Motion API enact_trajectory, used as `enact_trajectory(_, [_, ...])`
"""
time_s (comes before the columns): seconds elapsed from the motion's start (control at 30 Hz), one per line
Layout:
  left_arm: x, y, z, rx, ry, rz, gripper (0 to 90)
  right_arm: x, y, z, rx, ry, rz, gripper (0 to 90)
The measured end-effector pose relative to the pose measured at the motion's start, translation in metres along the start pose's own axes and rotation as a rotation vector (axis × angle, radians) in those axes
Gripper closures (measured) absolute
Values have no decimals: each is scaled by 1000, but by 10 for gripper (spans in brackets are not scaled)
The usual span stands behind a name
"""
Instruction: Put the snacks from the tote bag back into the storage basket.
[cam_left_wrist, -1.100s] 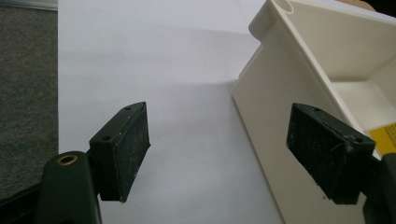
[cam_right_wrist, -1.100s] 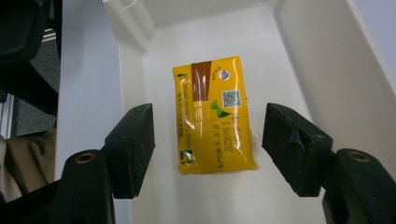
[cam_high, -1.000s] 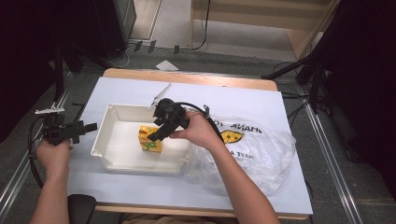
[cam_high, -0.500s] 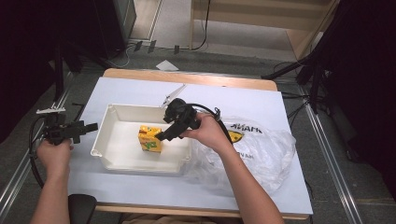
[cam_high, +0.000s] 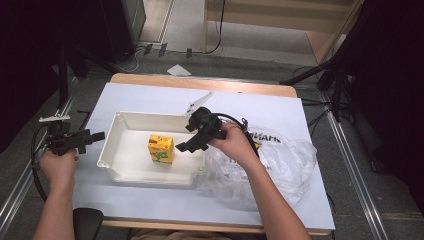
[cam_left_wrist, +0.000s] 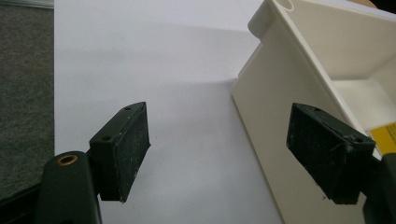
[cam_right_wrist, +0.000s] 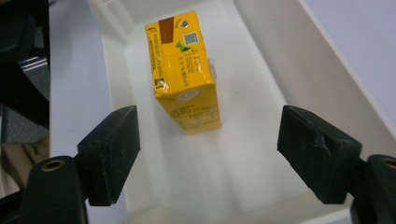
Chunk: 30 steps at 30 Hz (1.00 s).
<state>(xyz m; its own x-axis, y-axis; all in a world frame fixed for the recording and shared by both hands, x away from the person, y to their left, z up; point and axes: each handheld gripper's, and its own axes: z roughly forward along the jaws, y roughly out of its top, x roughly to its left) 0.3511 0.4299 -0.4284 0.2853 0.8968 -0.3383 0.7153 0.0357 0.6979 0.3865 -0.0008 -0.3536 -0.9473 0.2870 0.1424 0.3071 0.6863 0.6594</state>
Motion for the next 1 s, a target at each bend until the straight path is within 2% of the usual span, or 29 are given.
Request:
enact_trajectory(0.53, [-1, 0, 0, 6, 0, 3, 224, -4, -29, -17, -13, -44, 51, 212])
enact_trajectory(1.0, [-2, 0, 2, 15, 0, 7, 223, -12, -64, -39, -49, -92, 98, 212])
